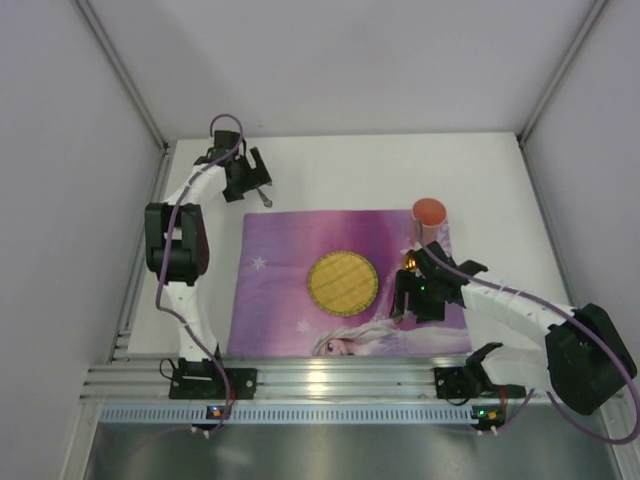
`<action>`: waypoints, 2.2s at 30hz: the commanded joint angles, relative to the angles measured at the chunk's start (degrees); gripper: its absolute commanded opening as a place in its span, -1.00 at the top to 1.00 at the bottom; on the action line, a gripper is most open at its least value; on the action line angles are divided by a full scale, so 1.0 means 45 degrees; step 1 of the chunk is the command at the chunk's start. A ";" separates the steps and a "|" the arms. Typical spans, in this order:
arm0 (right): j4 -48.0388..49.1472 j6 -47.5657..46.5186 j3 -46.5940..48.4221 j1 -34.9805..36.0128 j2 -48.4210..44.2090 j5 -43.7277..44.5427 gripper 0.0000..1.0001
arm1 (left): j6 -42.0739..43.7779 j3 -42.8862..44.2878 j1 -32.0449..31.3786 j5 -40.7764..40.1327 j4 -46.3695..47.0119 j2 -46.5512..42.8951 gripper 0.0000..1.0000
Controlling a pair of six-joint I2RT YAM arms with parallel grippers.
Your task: Set the dinner table for one person
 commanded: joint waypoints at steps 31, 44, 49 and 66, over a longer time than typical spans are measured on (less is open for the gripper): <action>-0.3664 -0.2079 0.3757 -0.0136 -0.0317 0.1199 -0.55 | 0.2791 0.5595 -0.0941 -0.6466 -0.3388 0.6180 0.29; -0.4210 -0.2528 0.5123 -0.0116 0.0310 0.1198 -0.61 | 0.3279 0.6924 -0.0490 -0.5216 -0.3331 0.5832 1.00; -0.5146 -0.2119 0.5690 -0.0116 -0.0314 0.1686 -0.68 | 0.3280 0.6359 -0.0490 -0.4709 -0.2902 0.3824 1.00; -0.4641 -0.2704 0.6472 -0.0077 -0.1565 0.1141 -0.75 | 0.2635 -0.2640 -0.1290 -0.3869 -0.2158 -0.6335 1.00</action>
